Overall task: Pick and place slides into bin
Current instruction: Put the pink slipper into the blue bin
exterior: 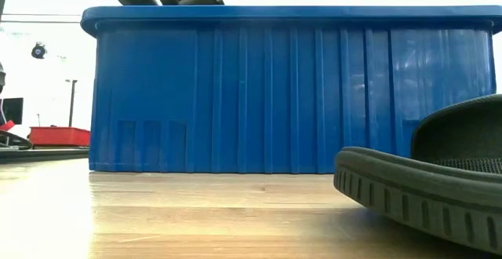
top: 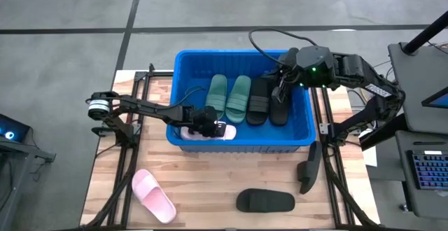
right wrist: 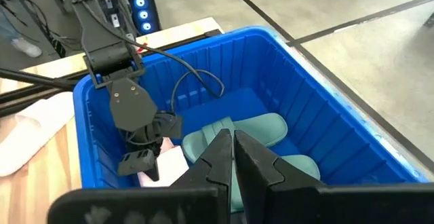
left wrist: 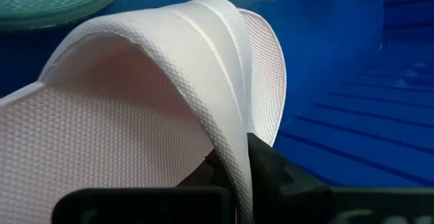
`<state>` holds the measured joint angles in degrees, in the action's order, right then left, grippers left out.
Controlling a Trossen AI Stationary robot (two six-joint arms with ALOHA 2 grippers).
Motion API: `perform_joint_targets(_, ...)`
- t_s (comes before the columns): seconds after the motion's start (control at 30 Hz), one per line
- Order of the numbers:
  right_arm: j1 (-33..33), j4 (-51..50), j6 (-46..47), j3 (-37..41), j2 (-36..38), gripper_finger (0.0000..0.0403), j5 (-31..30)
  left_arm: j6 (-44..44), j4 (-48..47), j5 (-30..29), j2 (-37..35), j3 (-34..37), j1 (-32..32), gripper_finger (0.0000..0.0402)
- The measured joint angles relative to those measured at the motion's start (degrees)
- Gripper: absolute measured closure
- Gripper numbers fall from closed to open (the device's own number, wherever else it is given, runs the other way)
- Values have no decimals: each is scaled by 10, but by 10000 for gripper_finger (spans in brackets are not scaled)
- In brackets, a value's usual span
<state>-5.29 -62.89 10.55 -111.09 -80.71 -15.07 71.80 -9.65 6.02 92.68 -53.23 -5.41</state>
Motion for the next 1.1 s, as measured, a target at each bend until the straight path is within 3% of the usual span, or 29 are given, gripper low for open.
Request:
perform_joint_targets(0.57, -20, 2, -1, 0, 0, 394, 0, 14, -33, 10, 0, 1, 0, 394)
perform_joint_targets(0.77, -20, 2, -1, 0, 4, 394, 1, 18, -33, 20, 0, -2, 0, 339)
perform_joint_targets(1.1, -20, -1, -5, 0, 16, 394, 3, 8, -32, 27, -24, -3, -1, 207)
